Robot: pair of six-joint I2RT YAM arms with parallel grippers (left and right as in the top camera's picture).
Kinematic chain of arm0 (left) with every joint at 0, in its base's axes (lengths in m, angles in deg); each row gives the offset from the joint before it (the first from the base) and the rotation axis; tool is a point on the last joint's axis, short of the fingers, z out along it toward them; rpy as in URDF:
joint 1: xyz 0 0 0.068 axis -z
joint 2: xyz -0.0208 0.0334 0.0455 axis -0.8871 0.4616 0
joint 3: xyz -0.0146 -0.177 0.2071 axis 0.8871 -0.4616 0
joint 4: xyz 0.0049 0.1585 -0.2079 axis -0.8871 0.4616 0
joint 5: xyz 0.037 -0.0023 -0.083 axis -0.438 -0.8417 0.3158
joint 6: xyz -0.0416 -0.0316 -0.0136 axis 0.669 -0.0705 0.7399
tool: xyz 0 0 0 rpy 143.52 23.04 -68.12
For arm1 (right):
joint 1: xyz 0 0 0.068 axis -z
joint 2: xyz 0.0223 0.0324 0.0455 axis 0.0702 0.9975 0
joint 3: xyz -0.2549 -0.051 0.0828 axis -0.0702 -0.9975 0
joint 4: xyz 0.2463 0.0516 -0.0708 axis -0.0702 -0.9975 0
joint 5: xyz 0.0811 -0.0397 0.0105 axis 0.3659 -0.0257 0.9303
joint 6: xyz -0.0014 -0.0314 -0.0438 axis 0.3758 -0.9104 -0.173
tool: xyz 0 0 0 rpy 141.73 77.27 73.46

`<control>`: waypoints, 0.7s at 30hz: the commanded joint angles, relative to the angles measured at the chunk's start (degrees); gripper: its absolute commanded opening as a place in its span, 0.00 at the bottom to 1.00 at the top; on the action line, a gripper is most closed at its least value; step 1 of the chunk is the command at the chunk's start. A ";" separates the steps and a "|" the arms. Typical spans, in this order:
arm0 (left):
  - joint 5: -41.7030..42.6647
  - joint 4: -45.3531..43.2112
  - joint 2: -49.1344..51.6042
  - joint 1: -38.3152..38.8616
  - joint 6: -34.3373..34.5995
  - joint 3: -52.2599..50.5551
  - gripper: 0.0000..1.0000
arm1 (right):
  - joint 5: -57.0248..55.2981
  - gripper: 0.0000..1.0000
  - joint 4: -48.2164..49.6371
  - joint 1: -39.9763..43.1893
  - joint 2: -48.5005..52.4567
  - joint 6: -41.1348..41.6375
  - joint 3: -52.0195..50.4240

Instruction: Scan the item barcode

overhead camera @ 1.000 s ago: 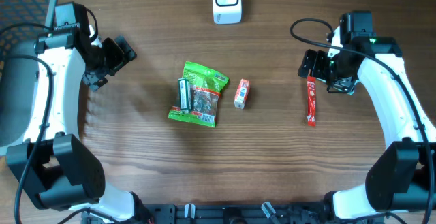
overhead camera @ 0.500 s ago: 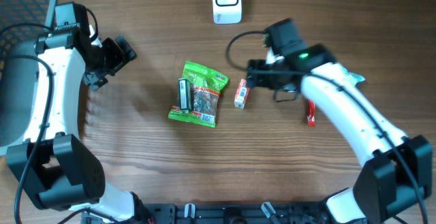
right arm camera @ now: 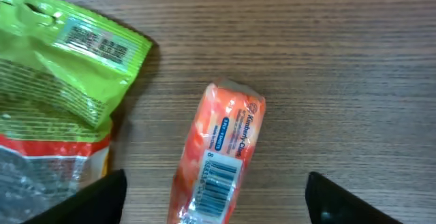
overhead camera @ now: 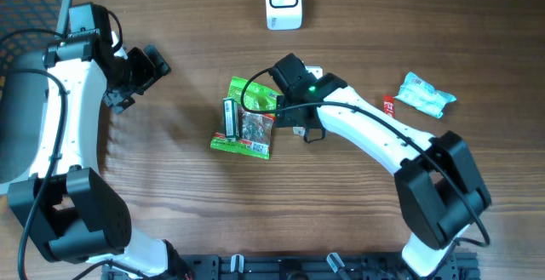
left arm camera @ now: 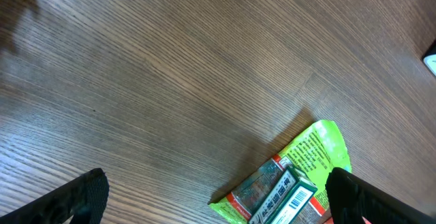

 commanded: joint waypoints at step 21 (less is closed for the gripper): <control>0.48 0.00 0.48 -0.09 -0.48 -0.26 1.00 | 2.16 0.26 -1.33 5.22 1.40 -3.30 0.20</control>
